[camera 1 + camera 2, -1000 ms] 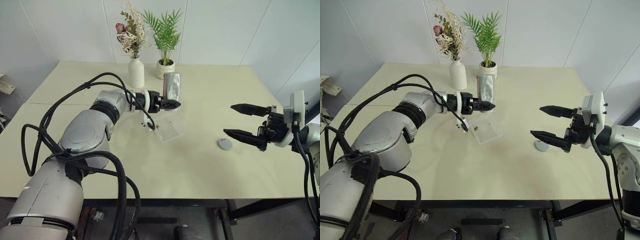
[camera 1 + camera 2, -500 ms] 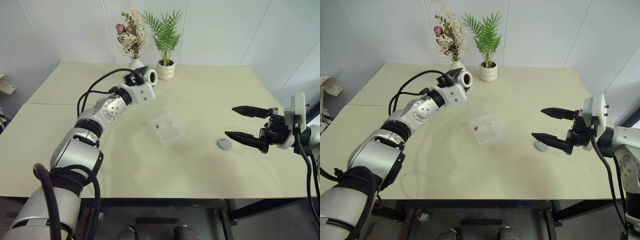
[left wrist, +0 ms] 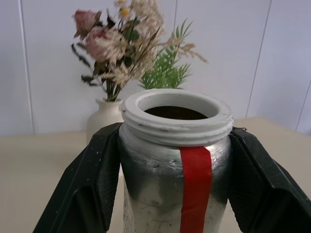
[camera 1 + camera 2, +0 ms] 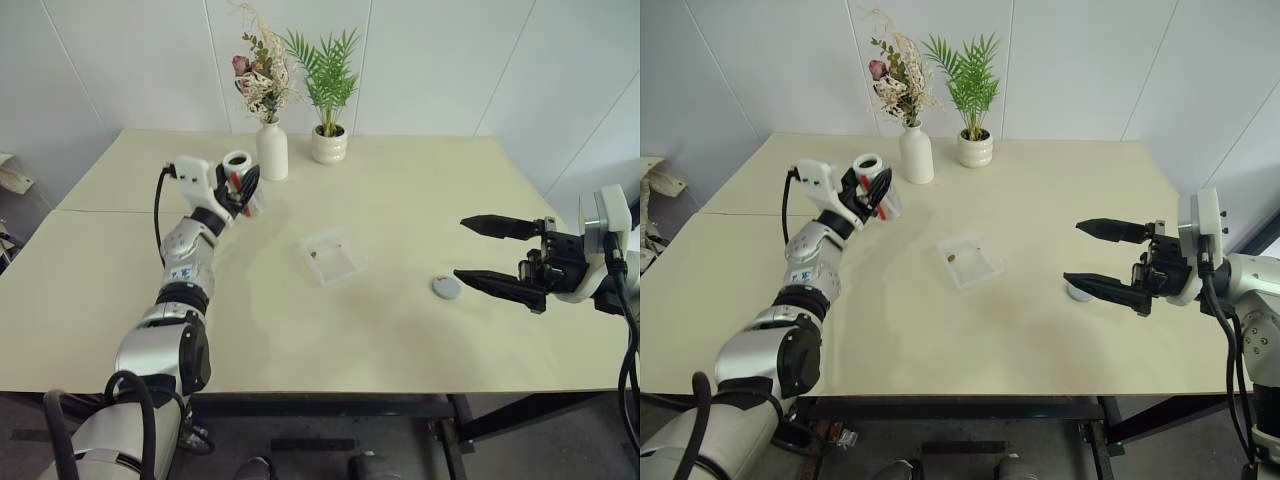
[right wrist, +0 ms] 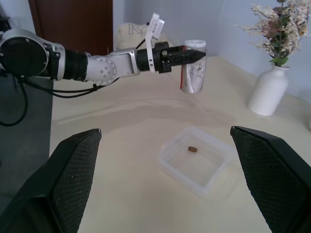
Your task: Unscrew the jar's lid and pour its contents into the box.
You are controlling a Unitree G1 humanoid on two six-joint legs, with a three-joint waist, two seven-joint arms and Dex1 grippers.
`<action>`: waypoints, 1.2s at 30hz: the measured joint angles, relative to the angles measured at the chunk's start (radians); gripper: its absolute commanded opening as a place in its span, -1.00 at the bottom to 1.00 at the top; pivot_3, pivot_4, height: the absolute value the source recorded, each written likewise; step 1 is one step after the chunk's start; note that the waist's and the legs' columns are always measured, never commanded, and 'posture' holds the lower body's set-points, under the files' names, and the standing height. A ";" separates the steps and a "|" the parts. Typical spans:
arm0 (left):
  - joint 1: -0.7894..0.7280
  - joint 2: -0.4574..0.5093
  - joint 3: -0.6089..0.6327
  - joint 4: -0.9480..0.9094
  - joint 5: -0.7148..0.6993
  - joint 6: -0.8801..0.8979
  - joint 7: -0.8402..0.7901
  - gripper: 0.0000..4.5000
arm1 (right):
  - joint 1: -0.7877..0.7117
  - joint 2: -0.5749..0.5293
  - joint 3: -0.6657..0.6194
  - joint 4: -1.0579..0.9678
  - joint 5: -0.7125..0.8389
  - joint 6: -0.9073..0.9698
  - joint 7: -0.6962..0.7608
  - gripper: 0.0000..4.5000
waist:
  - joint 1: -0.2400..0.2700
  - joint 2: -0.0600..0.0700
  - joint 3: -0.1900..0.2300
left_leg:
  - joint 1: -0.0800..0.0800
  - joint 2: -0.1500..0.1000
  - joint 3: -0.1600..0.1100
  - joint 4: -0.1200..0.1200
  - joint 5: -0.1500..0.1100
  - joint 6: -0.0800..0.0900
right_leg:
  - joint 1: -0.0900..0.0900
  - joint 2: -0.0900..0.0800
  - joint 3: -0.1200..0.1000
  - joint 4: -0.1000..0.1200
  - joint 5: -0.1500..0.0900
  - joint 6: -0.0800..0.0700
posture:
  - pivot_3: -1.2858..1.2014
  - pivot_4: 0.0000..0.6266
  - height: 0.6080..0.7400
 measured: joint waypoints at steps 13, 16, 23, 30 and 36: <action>0.153 -0.029 -0.016 -0.140 -0.041 0.146 -0.130 0.16 | -0.090 -0.003 0.048 0.085 -0.047 -0.008 0.023 1.00 | -0.002 0.000 0.000 | 0.001 0.000 0.000 -0.002 0.000 0.001 | 0.001 0.000 0.000 -0.004 0.000 -0.001 | 0.03 -0.52 1.00; 0.143 -0.006 -0.061 -0.136 0.006 0.155 -0.126 0.16 | -0.104 -0.003 0.048 0.089 -0.049 -0.008 0.025 1.00 | -0.004 0.000 0.000 | 0.001 0.000 0.000 -0.002 0.000 0.000 | 0.001 0.000 0.000 -0.004 0.000 -0.001 | 0.03 -0.52 1.00; 0.115 0.026 -0.127 -0.129 0.073 0.157 -0.129 0.49 | -0.106 -0.003 0.048 0.090 -0.055 -0.009 0.028 1.00 | -0.009 0.000 0.000 | 0.001 0.000 0.000 -0.002 -0.001 0.001 | 0.002 -0.001 0.000 -0.005 0.001 -0.001 | 0.03 -0.52 1.00; 0.118 0.051 -0.148 -0.124 0.097 0.156 -0.213 0.98 | -0.115 -0.003 0.048 0.109 -0.058 -0.009 0.029 1.00 | -0.025 0.000 0.000 | 0.001 0.000 0.000 -0.005 -0.001 0.001 | 0.001 -0.001 0.000 -0.007 0.000 -0.002 | 0.03 -0.52 1.00; 0.135 0.105 -0.141 -0.165 0.062 0.196 -0.341 0.98 | -0.120 -0.003 0.048 0.116 -0.059 -0.010 0.037 1.00 | -0.026 0.000 0.000 | 0.001 0.000 0.000 -0.010 -0.001 0.000 | -0.001 -0.001 -0.001 -0.008 0.000 -0.003 | 0.03 -0.52 1.00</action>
